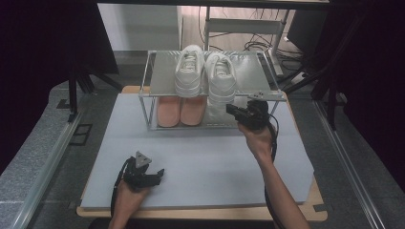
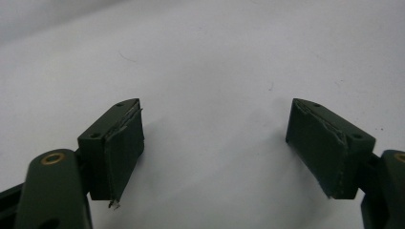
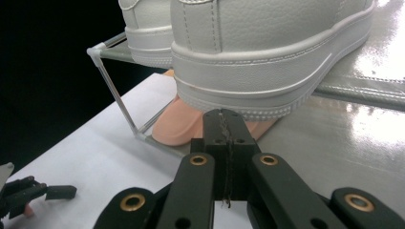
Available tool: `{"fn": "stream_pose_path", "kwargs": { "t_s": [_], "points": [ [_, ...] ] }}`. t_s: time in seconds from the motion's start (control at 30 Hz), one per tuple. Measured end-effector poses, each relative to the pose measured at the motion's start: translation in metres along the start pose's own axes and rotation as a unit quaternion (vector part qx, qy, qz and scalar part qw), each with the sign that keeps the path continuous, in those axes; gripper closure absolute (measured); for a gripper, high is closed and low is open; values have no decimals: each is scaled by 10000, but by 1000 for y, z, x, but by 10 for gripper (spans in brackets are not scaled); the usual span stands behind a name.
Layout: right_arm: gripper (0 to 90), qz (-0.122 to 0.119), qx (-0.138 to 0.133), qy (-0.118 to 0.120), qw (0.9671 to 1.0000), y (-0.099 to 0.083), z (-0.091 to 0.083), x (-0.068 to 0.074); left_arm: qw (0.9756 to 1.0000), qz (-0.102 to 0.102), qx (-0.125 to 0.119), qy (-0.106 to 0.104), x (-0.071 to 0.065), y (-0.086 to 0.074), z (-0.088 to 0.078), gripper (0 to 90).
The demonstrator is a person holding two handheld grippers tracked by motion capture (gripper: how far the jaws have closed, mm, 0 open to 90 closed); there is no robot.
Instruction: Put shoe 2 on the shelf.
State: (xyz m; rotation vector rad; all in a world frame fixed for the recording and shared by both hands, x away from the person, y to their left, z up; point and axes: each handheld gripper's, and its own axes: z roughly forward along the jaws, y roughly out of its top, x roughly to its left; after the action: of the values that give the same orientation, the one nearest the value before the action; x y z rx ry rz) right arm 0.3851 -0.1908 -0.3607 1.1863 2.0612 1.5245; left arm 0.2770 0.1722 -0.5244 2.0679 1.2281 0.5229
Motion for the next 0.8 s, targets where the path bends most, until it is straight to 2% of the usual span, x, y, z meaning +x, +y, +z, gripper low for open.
{"fn": "stream_pose_path", "kwargs": {
  "t_s": [0.33, 0.57, 0.8],
  "points": [
    [900, -2, 107, -121, 9999, 6, 14, 0, 10000, 18, 21, -3, 0, 0, 0, 203],
    [900, 130, 99, -95, 9998, 9, 25, -1, 10000, 21, 52, -14, 1, 0, -1, 203],
    [900, 153, 129, -111, 9997, 12, 35, 0, 10000, 12, 50, -20, 1, 0, -1, 204]
  ]
}}
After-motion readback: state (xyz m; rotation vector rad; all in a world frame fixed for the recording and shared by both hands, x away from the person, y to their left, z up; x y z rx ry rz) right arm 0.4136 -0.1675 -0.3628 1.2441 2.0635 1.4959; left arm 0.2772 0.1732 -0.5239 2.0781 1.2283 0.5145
